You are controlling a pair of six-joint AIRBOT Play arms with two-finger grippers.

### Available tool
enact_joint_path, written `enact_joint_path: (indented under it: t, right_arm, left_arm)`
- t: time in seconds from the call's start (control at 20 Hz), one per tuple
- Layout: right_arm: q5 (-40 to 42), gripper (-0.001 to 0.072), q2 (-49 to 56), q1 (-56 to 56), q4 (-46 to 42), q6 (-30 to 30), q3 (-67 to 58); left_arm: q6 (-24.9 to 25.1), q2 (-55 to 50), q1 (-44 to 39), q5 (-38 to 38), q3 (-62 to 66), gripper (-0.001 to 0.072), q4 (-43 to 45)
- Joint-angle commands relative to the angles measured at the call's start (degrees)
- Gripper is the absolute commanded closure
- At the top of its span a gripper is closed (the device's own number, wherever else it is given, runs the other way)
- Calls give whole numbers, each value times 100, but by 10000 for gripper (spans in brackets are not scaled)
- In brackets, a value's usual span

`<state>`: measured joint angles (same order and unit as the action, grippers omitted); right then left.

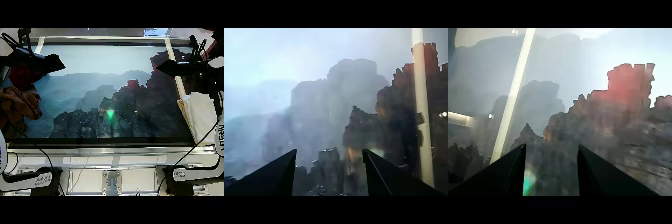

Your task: Fold the shirts.

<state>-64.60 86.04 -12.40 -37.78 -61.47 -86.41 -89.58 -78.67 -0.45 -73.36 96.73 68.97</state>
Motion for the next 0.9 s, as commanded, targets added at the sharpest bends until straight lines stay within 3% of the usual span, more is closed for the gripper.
enact_joint_path:
  t: [0.0, 0.3, 0.4, 0.5, 0.7, 0.85]
  right_arm:
    - [81, 328, -4, -4, 0, 4, -7]
    - [1001, 328, -4, -2, 70, -44, -7]
    - [1095, 328, -4, -2, 313, -44, -7]
    - [1113, 328, -4, -2, 586, -44, -7]
    - [986, 328, -4, 0, 911, -46, -7]
    - [835, 328, -4, 0, 949, -46, -7]
  left_arm:
    - [2, 4, 4, 61, 4, 216, 0]
    - [2, -11, 4, 369, 4, 224, 61]
    - [7, -37, 7, 717, 4, 224, 479]
    - [7, -37, 7, 1029, 4, 224, 1589]
    - [-68, -37, 310, 874, 4, 223, 4741]
    - [-496, -74, 1322, 710, 4, 223, 4830]
